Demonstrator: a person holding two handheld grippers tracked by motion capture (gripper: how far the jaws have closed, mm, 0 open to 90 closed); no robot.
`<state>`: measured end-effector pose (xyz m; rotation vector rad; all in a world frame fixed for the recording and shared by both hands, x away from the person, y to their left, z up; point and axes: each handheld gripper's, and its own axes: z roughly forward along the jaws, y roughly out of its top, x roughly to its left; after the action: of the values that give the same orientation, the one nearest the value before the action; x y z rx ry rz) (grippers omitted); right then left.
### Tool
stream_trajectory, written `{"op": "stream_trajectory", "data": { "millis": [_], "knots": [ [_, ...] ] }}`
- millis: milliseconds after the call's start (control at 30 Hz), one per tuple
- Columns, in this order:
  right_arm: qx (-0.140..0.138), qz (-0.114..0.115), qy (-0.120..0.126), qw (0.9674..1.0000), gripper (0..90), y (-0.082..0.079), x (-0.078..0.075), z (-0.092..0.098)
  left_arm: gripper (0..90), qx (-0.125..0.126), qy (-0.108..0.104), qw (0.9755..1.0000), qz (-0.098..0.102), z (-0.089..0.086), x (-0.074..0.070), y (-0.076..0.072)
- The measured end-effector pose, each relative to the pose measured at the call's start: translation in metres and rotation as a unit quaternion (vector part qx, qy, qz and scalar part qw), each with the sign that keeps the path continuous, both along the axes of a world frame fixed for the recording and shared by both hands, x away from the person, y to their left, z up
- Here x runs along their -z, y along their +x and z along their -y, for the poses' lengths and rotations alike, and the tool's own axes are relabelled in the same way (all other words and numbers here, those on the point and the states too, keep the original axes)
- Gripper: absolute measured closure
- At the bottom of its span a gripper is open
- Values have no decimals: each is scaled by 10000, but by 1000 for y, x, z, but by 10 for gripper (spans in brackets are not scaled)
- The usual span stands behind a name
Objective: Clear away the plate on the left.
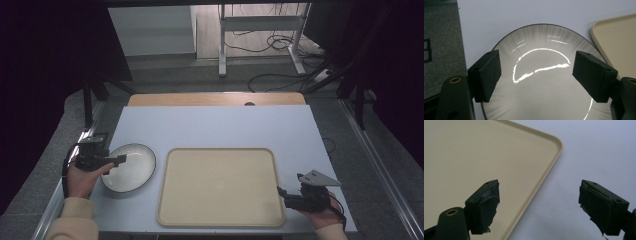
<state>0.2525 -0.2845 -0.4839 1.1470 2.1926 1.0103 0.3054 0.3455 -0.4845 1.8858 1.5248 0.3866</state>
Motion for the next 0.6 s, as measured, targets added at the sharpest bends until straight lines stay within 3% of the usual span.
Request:
{"op": "stream_trajectory", "data": {
  "millis": [167, 300, 600],
  "knots": [
    [28, 0, -13, 10000, 177, 2, 0, 2, 222, -308, -128, 9994, -60, -20, 9, -1],
    [0, -6, -44, 10000, 177, 2, 0, 2, 218, -445, -117, 9989, -70, -27, 12, -1],
    [-67, -74, -86, 9999, 177, 2, 2, 1, 232, -693, -307, 9969, -226, -39, 24, -1]
  ]
}}
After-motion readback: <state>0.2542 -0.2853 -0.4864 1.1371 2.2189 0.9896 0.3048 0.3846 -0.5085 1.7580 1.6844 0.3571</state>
